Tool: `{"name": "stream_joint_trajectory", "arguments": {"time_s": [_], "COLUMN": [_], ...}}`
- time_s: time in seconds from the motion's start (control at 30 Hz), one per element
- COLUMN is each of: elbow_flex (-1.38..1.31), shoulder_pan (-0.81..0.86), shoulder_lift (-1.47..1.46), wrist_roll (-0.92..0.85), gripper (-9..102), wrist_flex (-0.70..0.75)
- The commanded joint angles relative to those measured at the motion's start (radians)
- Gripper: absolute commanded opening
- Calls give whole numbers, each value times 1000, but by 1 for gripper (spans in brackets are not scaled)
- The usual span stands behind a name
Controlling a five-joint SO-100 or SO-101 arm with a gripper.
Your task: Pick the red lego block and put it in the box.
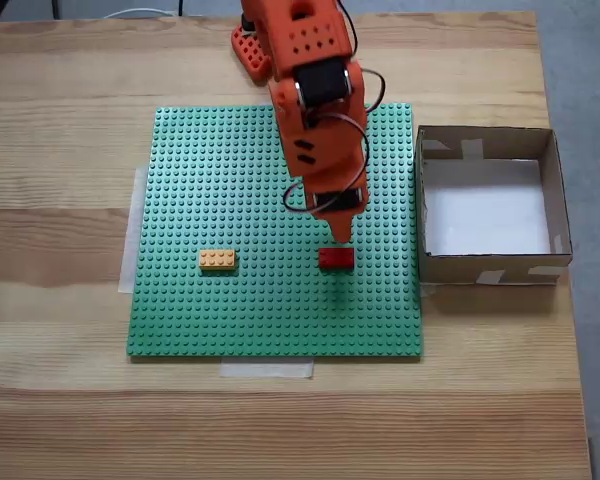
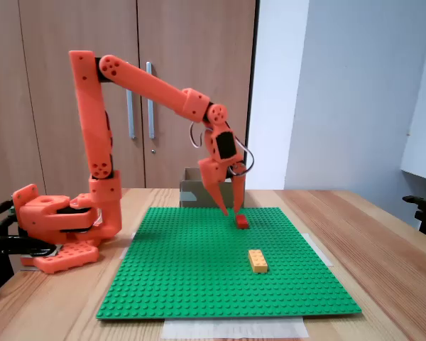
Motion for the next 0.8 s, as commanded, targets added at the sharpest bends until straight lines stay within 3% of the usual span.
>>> {"name": "stream_joint_trajectory", "arguments": {"time_s": [0.0, 0.77], "elbow_flex": [-8, -127], "shoulder_pan": [-5, -14], "shoulder_lift": [-5, -43], "wrist_roll": [-5, 32], "gripper": [7, 9], "wrist_flex": [-23, 52]}}
